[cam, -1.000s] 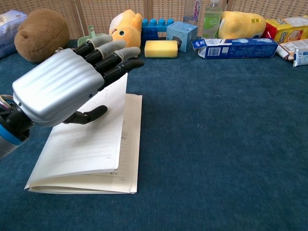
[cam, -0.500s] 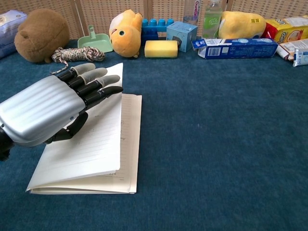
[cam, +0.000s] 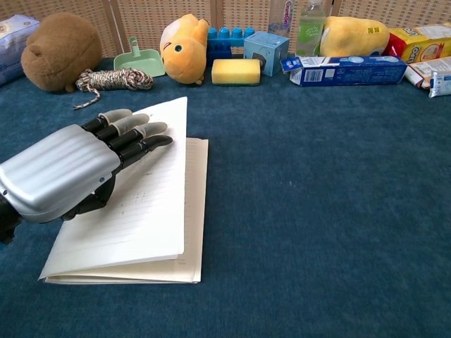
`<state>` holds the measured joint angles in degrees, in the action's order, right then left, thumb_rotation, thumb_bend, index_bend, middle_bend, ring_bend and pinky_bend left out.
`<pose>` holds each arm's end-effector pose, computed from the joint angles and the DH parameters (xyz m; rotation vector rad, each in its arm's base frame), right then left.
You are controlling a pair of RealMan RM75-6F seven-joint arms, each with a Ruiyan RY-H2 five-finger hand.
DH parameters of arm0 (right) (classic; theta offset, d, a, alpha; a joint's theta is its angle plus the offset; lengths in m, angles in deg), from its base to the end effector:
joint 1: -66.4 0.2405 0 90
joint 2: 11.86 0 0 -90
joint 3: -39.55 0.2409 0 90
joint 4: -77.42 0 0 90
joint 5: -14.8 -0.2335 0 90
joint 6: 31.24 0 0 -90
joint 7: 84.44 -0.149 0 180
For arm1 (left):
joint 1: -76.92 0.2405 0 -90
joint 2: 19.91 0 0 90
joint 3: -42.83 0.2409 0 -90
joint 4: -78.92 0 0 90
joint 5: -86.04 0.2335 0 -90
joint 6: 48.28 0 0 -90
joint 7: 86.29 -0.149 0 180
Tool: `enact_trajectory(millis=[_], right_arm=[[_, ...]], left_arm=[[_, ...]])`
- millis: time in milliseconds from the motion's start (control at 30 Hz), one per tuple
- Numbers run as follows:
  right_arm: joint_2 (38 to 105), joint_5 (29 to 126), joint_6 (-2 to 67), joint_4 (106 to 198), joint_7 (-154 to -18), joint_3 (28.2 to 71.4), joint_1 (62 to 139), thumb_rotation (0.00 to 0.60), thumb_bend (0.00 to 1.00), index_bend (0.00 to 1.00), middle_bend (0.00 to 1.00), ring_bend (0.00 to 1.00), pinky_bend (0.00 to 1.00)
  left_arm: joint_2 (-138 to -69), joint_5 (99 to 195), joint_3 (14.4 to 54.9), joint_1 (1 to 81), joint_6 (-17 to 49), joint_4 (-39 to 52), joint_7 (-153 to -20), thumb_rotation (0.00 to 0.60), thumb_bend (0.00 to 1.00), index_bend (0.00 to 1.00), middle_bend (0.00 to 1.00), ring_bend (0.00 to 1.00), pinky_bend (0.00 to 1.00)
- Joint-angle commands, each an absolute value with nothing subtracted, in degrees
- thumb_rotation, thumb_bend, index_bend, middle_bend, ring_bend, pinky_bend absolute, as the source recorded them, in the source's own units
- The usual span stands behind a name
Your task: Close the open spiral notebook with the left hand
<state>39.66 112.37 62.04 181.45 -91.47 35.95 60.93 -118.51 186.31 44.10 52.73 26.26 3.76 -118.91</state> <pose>-0.2809 -0.1075 0.1706 1.3822 -1.0155 0.9773 -0.1653 0.2225 -0.0729 -1.9824 -0.3180 -0.9822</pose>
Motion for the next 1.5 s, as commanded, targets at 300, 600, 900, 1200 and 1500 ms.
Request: enact_trajectory(millis=[300, 600, 900, 1200, 1500], right_arm=[[39.72, 112.69, 61.92, 181.60, -91.18, 35.76, 60.97, 0.600, 0.00, 0.00, 0.00, 0.00, 0.00], [39.92, 112.68, 61.69, 181.67, -90.54, 35.75, 61.05, 0.600, 0.00, 0.00, 0.00, 0.00, 0.00], [40.19, 112.78, 61.51, 181.69, -89.85, 35.71, 61.12, 0.600, 0.00, 0.00, 0.00, 0.00, 0.00], [40.08, 112.74, 61.56, 181.55, -90.25, 35.76, 61.20, 0.600, 0.00, 0.00, 0.00, 0.00, 0.00], [39.99, 112.97, 61.75, 181.62, -90.44, 35.61, 61.10, 0.600, 0.00, 0.00, 0.00, 0.00, 0.00]], left_arm=[[-106.70, 175.89, 42.05, 53.16, 18.96, -14.72, -131.11, 0.600, 0.30, 0.00, 0.00, 0.00, 0.03], [-100.47, 168.82, 41.37, 52.88, 16.39, -21.61, -134.82, 0.600, 0.30, 0.00, 0.00, 0.00, 0.03], [-101.84, 170.96, 41.94, 52.24, 17.26, -19.27, -132.04, 0.600, 0.30, 0.00, 0.00, 0.00, 0.03], [-103.41, 169.32, 43.51, 51.05, 14.30, -19.78, -134.67, 0.600, 0.30, 0.00, 0.00, 0.00, 0.03], [-102.82, 167.92, 45.29, 50.44, 12.56, -20.88, -137.24, 0.600, 0.30, 0.00, 0.00, 0.00, 0.04]])
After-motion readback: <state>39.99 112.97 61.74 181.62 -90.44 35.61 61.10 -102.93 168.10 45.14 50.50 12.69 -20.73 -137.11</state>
